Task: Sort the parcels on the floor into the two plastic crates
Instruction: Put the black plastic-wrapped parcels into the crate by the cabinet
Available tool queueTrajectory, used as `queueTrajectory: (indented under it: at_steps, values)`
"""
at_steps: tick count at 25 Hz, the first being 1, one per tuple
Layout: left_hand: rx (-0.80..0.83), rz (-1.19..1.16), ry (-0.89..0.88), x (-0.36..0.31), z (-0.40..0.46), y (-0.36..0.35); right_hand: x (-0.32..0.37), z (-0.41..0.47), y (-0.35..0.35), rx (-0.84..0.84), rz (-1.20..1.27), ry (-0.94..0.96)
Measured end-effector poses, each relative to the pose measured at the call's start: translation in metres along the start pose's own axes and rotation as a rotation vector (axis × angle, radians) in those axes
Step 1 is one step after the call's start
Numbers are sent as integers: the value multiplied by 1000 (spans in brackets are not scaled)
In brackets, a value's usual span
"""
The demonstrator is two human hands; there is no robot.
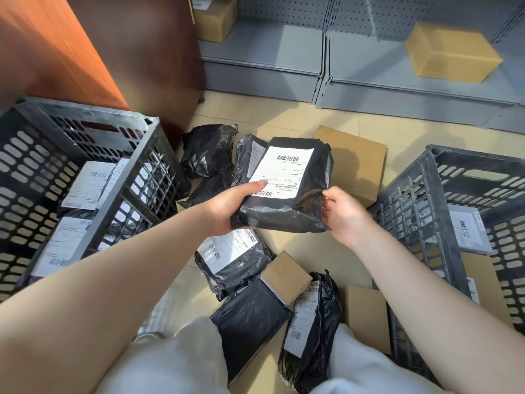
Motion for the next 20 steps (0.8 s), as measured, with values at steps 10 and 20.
queueTrajectory:
  at_steps: [10, 20]
  values:
    - [-14, 341, -222, -77, -40, 74, 104, -28, -52, -395, -913, 702]
    - [180, 1057, -206, -119, -65, 69, 39, -14, -149, 560, -1467, 243]
Point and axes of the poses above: each hand's wrist, its own z-axis towards the middle knuckle, its own y-axis out of the back of the hand, x = y × z, the point moved 6 cm from there along z, towards the middle knuckle, and after that the axes turned 10 degrees about -z, right-handed, at the moved point
